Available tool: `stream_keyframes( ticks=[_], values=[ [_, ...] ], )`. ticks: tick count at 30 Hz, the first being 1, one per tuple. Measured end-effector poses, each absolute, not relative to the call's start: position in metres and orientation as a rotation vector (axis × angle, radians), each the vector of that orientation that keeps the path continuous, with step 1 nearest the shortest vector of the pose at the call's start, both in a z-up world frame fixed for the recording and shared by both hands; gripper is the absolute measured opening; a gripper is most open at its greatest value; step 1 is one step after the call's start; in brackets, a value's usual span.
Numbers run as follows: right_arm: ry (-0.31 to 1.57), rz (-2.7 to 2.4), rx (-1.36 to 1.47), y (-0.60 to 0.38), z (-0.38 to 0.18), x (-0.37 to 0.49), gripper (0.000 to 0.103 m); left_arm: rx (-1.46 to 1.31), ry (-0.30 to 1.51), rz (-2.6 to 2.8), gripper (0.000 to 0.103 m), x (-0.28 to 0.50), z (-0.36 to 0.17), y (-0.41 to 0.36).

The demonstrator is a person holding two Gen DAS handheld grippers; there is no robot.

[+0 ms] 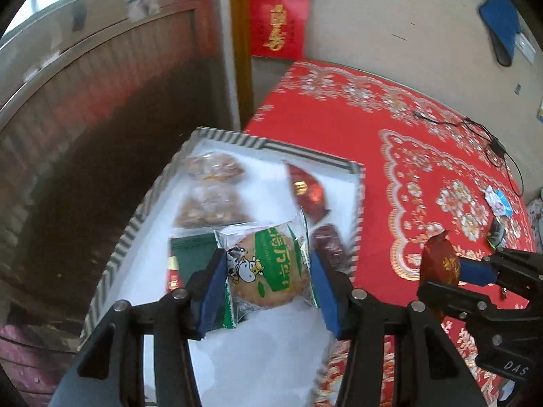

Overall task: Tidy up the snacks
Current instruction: 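Carry the bun and candy packet into the white box and open both tools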

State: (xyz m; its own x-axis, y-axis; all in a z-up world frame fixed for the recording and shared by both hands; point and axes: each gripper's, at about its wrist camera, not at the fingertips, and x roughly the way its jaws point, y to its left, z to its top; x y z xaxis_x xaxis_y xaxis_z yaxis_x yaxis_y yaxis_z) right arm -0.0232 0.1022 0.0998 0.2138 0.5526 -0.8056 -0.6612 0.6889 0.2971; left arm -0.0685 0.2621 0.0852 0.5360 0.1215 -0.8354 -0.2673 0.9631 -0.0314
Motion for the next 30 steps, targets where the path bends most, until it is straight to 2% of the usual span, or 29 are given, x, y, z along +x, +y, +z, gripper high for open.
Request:
stream_keyframes(
  ticks=[13, 30],
  values=[
    [1.092, 0.928, -0.188, 0.164, 0.09, -0.023, 0.031, -0.243, 1.002, 0.38, 0.053, -0.103, 0.068, 0.329],
    [1.101, 0.937, -0.24, 0.232, 0.071, 0.028, 0.031, -0.247, 1.031, 0.401, 0.053, -0.107, 0.05, 0.339]
  ],
)
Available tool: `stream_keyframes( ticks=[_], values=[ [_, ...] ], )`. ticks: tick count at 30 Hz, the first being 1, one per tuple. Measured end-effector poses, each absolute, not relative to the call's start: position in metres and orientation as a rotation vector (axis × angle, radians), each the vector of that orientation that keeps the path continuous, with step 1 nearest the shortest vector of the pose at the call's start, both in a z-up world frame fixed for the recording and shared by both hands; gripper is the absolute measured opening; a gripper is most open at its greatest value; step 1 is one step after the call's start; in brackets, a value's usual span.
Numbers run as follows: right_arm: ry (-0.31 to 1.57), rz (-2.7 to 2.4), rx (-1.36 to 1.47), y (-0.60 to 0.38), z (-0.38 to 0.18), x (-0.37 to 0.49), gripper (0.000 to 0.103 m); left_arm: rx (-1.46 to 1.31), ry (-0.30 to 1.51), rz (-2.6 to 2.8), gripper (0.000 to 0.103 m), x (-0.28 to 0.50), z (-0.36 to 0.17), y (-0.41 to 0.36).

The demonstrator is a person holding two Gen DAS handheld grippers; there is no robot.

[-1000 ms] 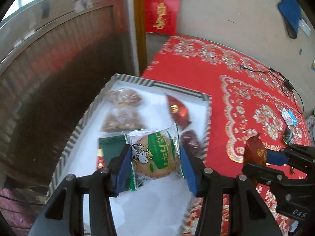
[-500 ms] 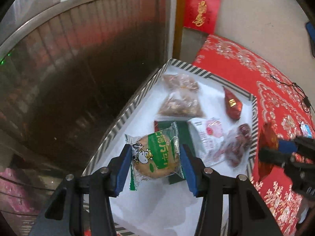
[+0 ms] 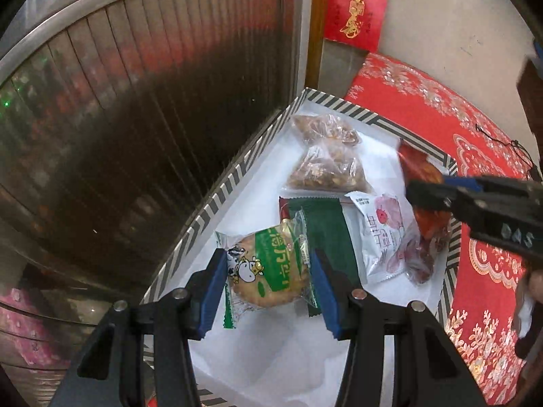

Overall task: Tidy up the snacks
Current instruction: 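Carry the bun and candy packet into the white box and open both tools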

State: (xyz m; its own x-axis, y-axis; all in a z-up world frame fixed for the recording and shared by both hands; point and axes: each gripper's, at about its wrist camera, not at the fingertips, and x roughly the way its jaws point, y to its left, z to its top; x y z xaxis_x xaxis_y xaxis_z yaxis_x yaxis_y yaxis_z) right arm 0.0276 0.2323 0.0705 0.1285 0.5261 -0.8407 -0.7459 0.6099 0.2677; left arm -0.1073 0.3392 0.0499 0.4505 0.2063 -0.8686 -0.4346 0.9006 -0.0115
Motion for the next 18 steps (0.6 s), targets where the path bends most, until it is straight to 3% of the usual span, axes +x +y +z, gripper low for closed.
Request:
stream_keyframes(
  ticks=[11, 16, 18],
  values=[
    [1.121, 0.87, -0.364, 0.266, 0.052, 0.042, 0.031, -0.226, 1.052, 0.362, 0.053, -0.092, 0.042, 0.326],
    [1.107, 0.87, -0.353, 0.262, 0.057, 0.041, 0.034, -0.233, 1.06, 0.369, 0.059, -0.09, 0.038, 0.325],
    [1.082, 0.869, -0.34, 0.257, 0.065, 0.04, 0.038, -0.239, 1.064, 0.376, 0.068, -0.09, 0.036, 0.326]
  ],
)
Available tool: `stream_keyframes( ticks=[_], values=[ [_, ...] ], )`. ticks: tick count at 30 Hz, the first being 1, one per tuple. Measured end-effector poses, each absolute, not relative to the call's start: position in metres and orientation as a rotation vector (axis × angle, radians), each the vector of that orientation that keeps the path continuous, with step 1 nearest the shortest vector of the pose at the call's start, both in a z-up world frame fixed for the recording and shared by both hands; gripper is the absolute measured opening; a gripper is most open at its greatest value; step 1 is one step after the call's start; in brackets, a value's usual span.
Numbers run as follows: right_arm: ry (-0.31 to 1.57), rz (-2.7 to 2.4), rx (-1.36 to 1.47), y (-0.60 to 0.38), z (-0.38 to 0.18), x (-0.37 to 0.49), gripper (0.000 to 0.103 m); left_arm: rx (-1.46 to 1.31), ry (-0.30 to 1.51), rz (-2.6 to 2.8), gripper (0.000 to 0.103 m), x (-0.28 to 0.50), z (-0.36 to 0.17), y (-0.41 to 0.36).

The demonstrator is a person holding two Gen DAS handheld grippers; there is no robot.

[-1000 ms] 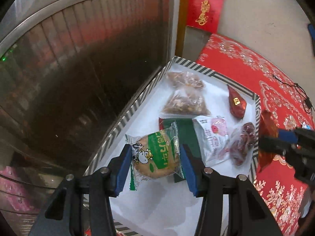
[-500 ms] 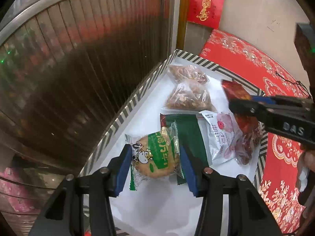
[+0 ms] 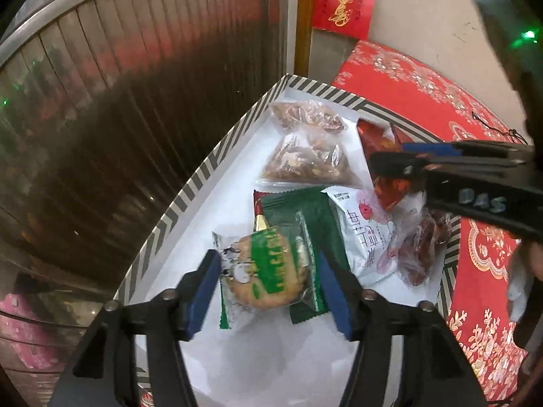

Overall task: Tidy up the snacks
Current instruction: 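Carry the bun and candy packet into the white box and open both tools, then move both tools back over the remaining snacks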

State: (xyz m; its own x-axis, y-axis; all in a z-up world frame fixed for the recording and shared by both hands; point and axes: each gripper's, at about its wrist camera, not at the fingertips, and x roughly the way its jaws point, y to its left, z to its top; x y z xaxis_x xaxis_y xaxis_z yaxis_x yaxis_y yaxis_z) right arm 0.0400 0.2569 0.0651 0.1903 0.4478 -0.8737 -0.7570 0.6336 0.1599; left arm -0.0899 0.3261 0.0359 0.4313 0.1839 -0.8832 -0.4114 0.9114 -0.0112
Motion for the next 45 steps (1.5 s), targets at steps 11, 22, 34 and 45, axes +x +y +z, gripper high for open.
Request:
stream_keyframes(
  ticks=[11, 22, 34, 45],
  values=[
    [1.042, 0.88, -0.218, 0.199, 0.085, 0.011, 0.039, -0.192, 1.005, 0.396, 0.078, -0.095, 0.062, 0.314],
    [1.08, 0.758, -0.144, 0.104, 0.074, -0.005, 0.039, -0.143, 0.916, 0.274, 0.086, -0.069, 0.093, 0.262],
    [1.113, 0.541, -0.05, -0.007, 0.066, -0.012, 0.039, -0.048, 0.939, 0.048, 0.086, -0.027, 0.093, 0.155],
    [1.113, 0.369, 0.033, -0.097, 0.061, -0.024, 0.039, 0.021, 0.963, -0.083, 0.086, -0.004, 0.086, 0.077]
  ],
)
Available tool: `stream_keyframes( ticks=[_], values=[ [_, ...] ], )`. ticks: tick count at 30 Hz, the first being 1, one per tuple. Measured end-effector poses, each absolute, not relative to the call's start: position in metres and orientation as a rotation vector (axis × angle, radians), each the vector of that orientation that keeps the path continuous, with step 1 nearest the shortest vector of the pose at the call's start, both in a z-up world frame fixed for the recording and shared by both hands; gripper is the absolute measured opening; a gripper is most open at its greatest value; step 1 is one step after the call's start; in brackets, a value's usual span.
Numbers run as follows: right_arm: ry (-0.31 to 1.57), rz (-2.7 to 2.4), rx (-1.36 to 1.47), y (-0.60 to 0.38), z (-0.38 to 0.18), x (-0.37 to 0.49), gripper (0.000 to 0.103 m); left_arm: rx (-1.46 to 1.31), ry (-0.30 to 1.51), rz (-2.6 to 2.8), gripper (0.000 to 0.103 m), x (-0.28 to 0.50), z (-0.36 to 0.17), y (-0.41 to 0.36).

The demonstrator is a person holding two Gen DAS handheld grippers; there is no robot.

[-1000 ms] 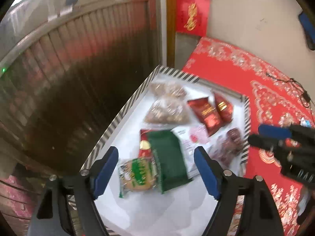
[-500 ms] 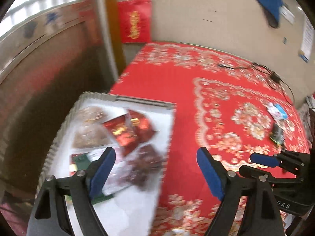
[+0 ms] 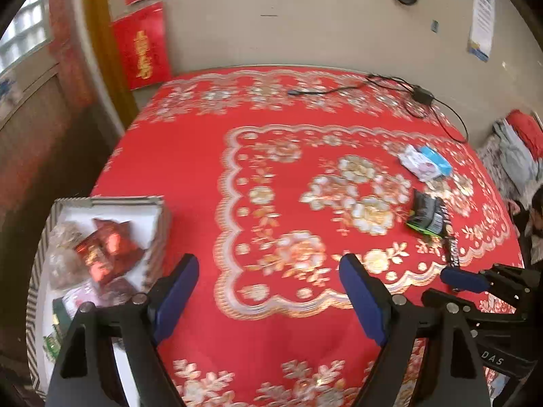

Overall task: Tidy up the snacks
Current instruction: 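Move both tools back over the remaining snacks, then grasp the grey-green packet with the left tool while the right tool grasps the Nescafe stick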

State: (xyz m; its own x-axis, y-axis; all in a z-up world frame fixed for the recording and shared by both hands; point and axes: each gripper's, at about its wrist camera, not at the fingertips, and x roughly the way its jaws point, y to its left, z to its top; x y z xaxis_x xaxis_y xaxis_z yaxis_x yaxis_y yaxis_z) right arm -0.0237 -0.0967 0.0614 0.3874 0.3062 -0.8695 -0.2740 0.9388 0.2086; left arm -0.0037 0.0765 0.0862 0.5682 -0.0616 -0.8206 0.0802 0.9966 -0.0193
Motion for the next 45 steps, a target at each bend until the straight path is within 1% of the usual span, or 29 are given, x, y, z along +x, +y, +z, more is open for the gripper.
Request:
stream_keyframes(
  ticks=[12, 13, 14, 15, 16, 30, 45],
  values=[
    [1.124, 0.208, 0.131, -0.184, 0.053, -0.036, 0.039, 0.047, 1.008, -0.202, 0.086, 0.019, 0.073, 0.001],
    [1.127, 0.201, 0.137, -0.189, 0.052, -0.036, 0.042, 0.047, 1.009, -0.211, 0.086, 0.021, 0.073, -0.005],
    [1.13, 0.195, 0.141, -0.194, 0.051, -0.036, 0.05, 0.047, 1.01, -0.22, 0.086, 0.024, 0.073, -0.011],
    [1.131, 0.19, 0.143, -0.196, 0.05, -0.036, 0.053, 0.049, 1.011, -0.228, 0.086, 0.027, 0.073, -0.017],
    [1.132, 0.185, 0.149, -0.201, 0.05, -0.036, 0.053, 0.051, 1.014, -0.236, 0.086, 0.03, 0.073, -0.023],
    [1.137, 0.168, 0.19, -0.231, 0.048, -0.027, 0.053, 0.103, 1.058, -0.357, 0.086, 0.061, 0.059, -0.098],
    [1.131, 0.146, 0.136, -0.228, 0.047, -0.004, 0.053, 0.137, 1.093, -0.331, 0.086, 0.077, 0.04, -0.112]
  ],
)
